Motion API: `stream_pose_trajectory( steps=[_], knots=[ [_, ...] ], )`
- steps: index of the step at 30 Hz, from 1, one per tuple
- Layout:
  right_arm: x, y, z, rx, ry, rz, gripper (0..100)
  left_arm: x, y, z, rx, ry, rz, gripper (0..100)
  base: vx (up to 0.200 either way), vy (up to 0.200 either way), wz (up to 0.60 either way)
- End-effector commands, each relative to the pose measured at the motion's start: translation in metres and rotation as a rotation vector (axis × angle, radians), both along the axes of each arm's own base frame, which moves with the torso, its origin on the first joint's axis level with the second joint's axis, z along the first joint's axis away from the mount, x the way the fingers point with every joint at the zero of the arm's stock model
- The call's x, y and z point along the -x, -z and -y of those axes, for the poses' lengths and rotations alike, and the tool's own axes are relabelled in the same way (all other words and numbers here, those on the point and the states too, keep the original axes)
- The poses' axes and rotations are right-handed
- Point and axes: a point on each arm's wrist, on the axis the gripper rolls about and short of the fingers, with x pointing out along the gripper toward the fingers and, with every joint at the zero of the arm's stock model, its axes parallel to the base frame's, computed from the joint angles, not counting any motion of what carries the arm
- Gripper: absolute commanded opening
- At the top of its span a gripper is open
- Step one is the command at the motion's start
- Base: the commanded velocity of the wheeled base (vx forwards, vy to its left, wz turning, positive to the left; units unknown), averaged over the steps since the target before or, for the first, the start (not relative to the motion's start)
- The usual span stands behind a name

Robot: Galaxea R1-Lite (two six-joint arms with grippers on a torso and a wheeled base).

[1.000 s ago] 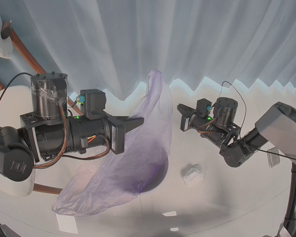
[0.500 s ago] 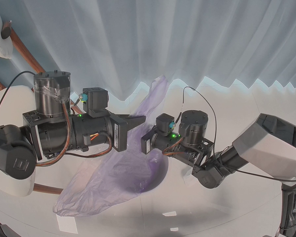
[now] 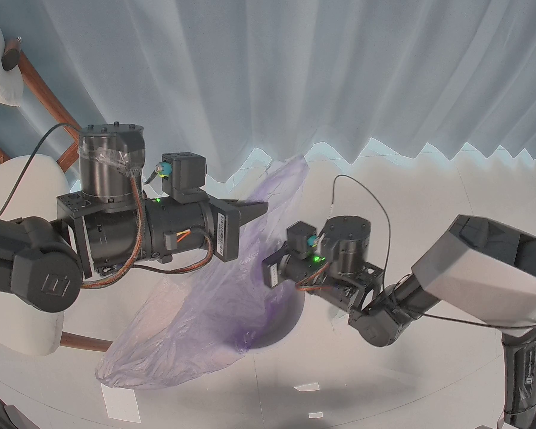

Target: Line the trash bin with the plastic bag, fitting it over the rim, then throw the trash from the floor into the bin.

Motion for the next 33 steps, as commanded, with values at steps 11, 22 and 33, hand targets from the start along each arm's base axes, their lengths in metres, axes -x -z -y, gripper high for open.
stream_pose_trajectory(
  steps=[11,22,33],
  knots=[
    [0.073,-0.039,0.098,0.029,0.14,-0.165,0,-0.031,0.009,0.02,-0.005,-0.007,-0.008,0,0.0,0.0,0.0],
    [0.154,0.015,0.057,0.115,-0.1,-0.259,0,-0.039,0.015,0.026,-0.009,-0.007,-0.019,0,0.0,0.0,0.0],
    [0.186,0.048,-0.034,0.091,-0.365,-0.235,0,-0.041,0.017,0.027,-0.004,-0.003,-0.013,0,0.0,0.0,0.0]
  ],
)
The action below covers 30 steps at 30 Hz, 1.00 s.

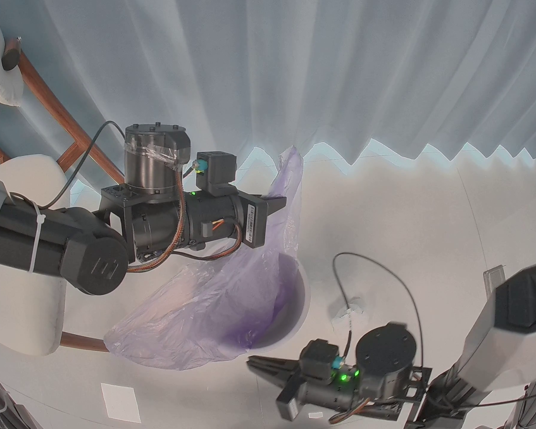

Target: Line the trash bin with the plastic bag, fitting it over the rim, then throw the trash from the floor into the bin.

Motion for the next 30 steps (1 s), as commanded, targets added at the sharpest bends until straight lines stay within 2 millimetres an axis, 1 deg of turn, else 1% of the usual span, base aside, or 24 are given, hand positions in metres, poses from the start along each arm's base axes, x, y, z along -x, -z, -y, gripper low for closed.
stream_pose_trajectory(
  steps=[1,4,5,6,9,11,14,17,19,21,25,27,30],
  knots=[
    [0.017,0.029,-0.046,0.017,-0.116,-0.026,0,-0.002,0.004,0.002,-0.003,0.001,-0.006,0,0.0,0.0,0.0],
    [0.012,0.038,-0.07,-0.012,-0.104,-0.018,0,-0.003,0.003,0.002,-0.002,0.001,-0.004,0,0.0,0.0,0.0],
    [0.012,0.038,-0.071,-0.015,-0.102,-0.016,0,-0.003,0.003,0.002,-0.002,0.001,-0.004,0,0.0,0.0,0.0],
    [0.006,0.041,-0.084,-0.047,-0.067,-0.013,0,-0.003,0.002,0.001,0.002,-0.001,0.001,0,0.0,0.0,0.0],
    [-0.003,0.05,-0.097,-0.077,-0.021,-0.019,0,-0.003,0.002,0.002,0.004,0.0,0.001,0,0.0,0.0,0.0],
    [-0.002,0.057,-0.1,-0.075,-0.014,-0.037,0,-0.003,0.003,0.002,0.004,-0.001,0.001,0,0.0,0.0,0.0],
    [0.009,0.063,-0.103,-0.06,-0.04,-0.059,0,-0.004,0.005,0.003,-0.001,-0.001,-0.005,0,0.0,0.0,0.0],
    [0.024,0.067,-0.11,-0.049,-0.081,-0.066,0,-0.005,0.004,0.003,0.002,-0.003,0.0,0,0.0,0.0,0.0],
    [0.026,0.071,-0.114,-0.047,-0.089,-0.068,0,-0.006,0.002,0.004,0.007,-0.003,0.007,0,0.0,0.0,0.0],
    [0.025,0.077,-0.118,-0.046,-0.089,-0.067,0,-0.007,0.001,0.004,0.008,-0.003,0.009,0,0.0,0.0,0.0],
    [0.014,0.087,-0.136,-0.101,-0.028,-0.077,0,-0.007,0.001,0.004,0.007,-0.002,0.01,0,0.0,0.0,0.0],
    [0.009,0.087,-0.143,-0.133,-0.003,-0.078,0,-0.007,0.0,0.004,0.008,-0.004,0.009,0,0.0,0.0,0.0],
    [0.003,0.085,-0.149,-0.158,0.018,-0.078,0,-0.006,0.001,0.004,0.006,-0.004,0.009,0,0.0,0.0,0.0]
  ],
)
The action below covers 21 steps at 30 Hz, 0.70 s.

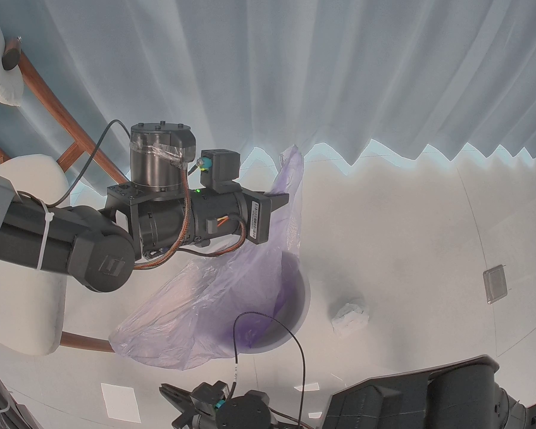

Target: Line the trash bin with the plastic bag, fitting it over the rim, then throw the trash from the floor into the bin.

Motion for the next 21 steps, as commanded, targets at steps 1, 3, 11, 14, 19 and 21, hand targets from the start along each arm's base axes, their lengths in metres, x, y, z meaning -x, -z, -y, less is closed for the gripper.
stream_pose_trajectory(
  steps=[1,3,11,14,19,21],
  knots=[
    [-0.011,0.012,-0.011,-0.025,0.039,-0.015,0,0.001,0.0,0.0,-0.002,0.0,-0.002,0,0.0,0.0,0.0],
    [-0.015,0.01,-0.012,-0.039,0.055,-0.013,0,0.001,0.0,0.0,-0.002,0.0,-0.002,0,0.0,0.0,0.0],
    [-0.038,-0.004,-0.006,-0.088,0.126,0.008,0,0.0,0.002,0.0,-0.004,-0.001,-0.004,0,0.0,0.0,0.0],
    [-0.055,-0.02,0.006,-0.123,0.185,0.016,0,0.0,0.003,0.0,-0.005,-0.003,-0.008,0,0.0,0.0,0.0],
    [-0.078,-0.034,0.025,-0.138,0.255,0.028,0,-0.002,0.006,0.002,-0.01,-0.001,-0.016,0,0.0,0.0,0.0],
    [-0.086,-0.035,0.036,-0.129,0.284,0.024,0,-0.002,0.008,0.002,-0.011,-0.001,-0.018,0,0.0,0.0,0.0]
  ],
)
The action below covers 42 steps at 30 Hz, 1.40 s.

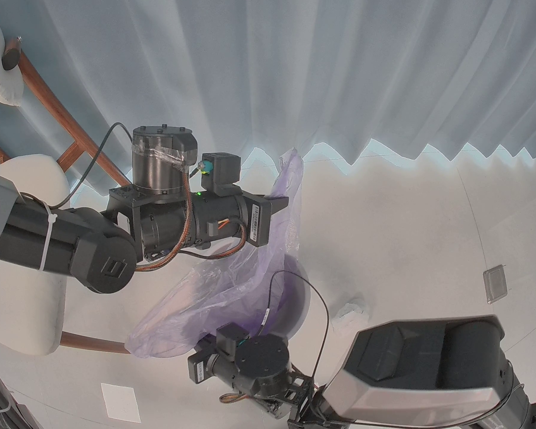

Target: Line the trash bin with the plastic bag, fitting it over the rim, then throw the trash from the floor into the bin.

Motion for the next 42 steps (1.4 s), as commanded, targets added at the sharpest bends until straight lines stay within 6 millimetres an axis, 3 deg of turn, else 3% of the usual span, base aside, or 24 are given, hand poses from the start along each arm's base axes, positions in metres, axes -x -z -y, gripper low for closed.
stream_pose_trajectory(
  steps=[1,9,13,19,21,25,29,30,33,35,36,42],
  knots=[
    [-0.02,-0.015,0.023,-0.01,0.068,0.008,0,-0.002,0.004,0.001,-0.005,0.0,-0.009,0,0.0,0.0,0.0],
    [-0.06,-0.021,0.065,-0.008,0.202,0.019,0,-0.001,0.008,0.001,-0.014,-0.003,-0.021,0,0.0,0.0,0.0],
    [-0.07,-0.026,0.084,-0.005,0.251,0.019,0,-0.003,0.015,0.002,-0.024,-0.003,-0.036,0,0.0,0.0,0.0],
    [-0.071,-0.02,0.086,0.035,0.247,0.025,0,-0.009,0.027,0.005,-0.043,-0.003,-0.057,0,0.0,0.0,0.0],
    [-0.065,-0.004,0.08,0.088,0.206,0.014,0,-0.01,0.033,0.007,-0.056,-0.006,-0.071,0,0.0,0.0,0.0],
    [-0.045,-0.003,0.071,0.105,0.13,-0.001,0,-0.011,0.033,0.005,-0.072,-0.064,-0.069,0,0.0,0.0,0.0],
    [-0.003,-0.025,0.062,0.081,0.027,-0.033,0,-0.012,0.033,0.001,-0.075,-0.08,-0.07,0,0.0,0.0,0.0],
    [0.022,-0.03,0.062,0.083,-0.054,-0.074,0,-0.014,0.033,-0.003,-0.077,-0.089,-0.07,0,0.0,0.0,0.0],
    [0.061,-0.037,0.079,0.113,-0.16,-0.134,0,-0.015,0.035,-0.009,-0.087,-0.101,-0.07,0,0.0,0.0,0.0],
    [0.071,-0.039,0.089,0.126,-0.179,-0.148,0,-0.014,0.034,-0.011,-0.096,-0.103,-0.062,0,0.0,0.0,0.0],
    [0.084,-0.046,0.105,0.129,-0.191,-0.156,0,-0.01,0.035,-0.014,-0.119,-0.097,-0.052,0,0.0,0.0,0.0],
    [0.122,-0.063,0.162,0.082,-0.17,-0.208,0,0.005,0.041,-0.022,-0.182,-0.07,-0.033,0,0.0,0.0,0.0]
  ],
)
